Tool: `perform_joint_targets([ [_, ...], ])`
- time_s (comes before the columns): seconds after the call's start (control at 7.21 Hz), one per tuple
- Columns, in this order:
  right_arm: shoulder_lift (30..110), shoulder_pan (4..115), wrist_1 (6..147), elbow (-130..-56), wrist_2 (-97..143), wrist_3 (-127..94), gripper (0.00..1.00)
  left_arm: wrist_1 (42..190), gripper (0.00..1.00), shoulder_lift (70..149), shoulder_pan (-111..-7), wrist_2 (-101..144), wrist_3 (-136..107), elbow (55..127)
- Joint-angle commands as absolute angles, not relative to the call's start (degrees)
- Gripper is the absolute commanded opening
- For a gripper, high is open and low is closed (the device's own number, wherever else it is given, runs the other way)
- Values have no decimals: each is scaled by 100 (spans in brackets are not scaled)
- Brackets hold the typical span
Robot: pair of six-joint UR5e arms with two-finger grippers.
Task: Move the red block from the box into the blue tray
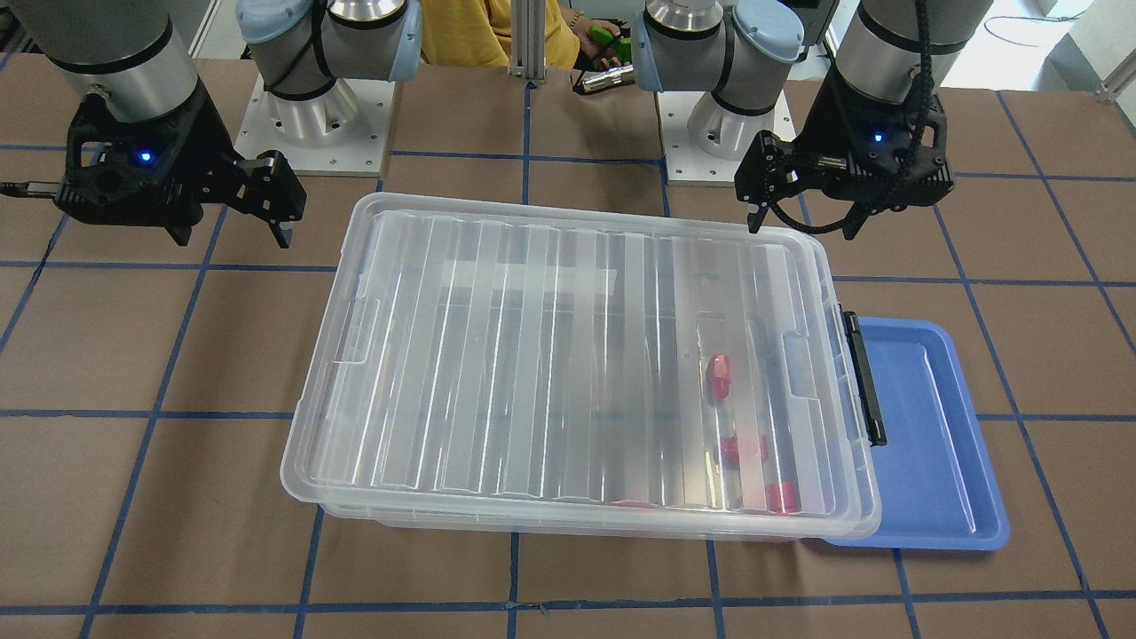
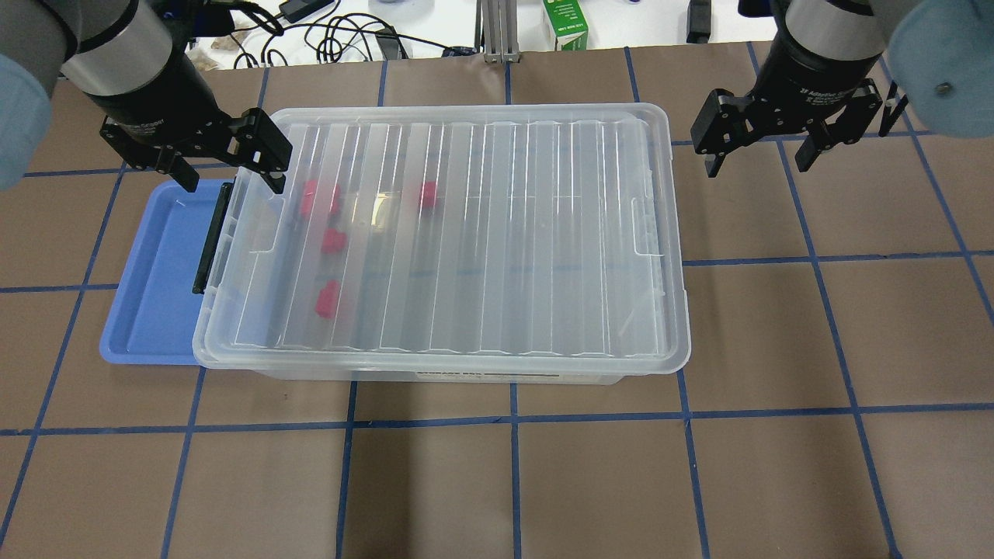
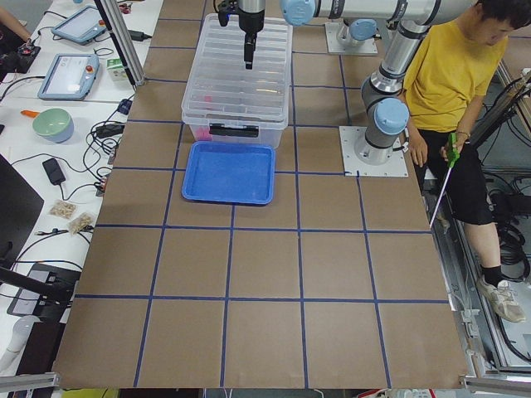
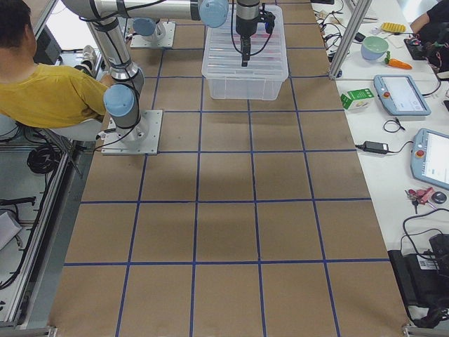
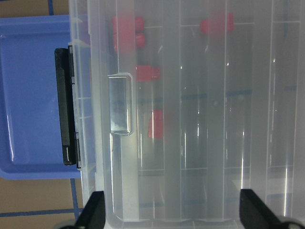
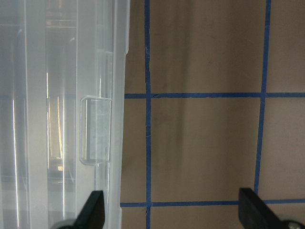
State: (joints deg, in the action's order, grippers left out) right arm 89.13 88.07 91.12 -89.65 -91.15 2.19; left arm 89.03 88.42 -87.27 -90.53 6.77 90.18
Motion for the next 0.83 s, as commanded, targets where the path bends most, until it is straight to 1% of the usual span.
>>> perform_joint_targets([
  [0.0, 8912, 8807, 9114, -8965, -9106, 220, 100, 8903, 100, 8842, -8728, -9053, 677, 9018],
  [0.28, 8912, 8806, 9088, -8965, -9053, 281, 100, 8903, 100, 8842, -8728, -9053, 677, 9018],
  [0.69, 8667, 8798, 9140, -8974, -9036, 229, 100, 8903, 100, 8842, -8728, -9053, 677, 9009],
])
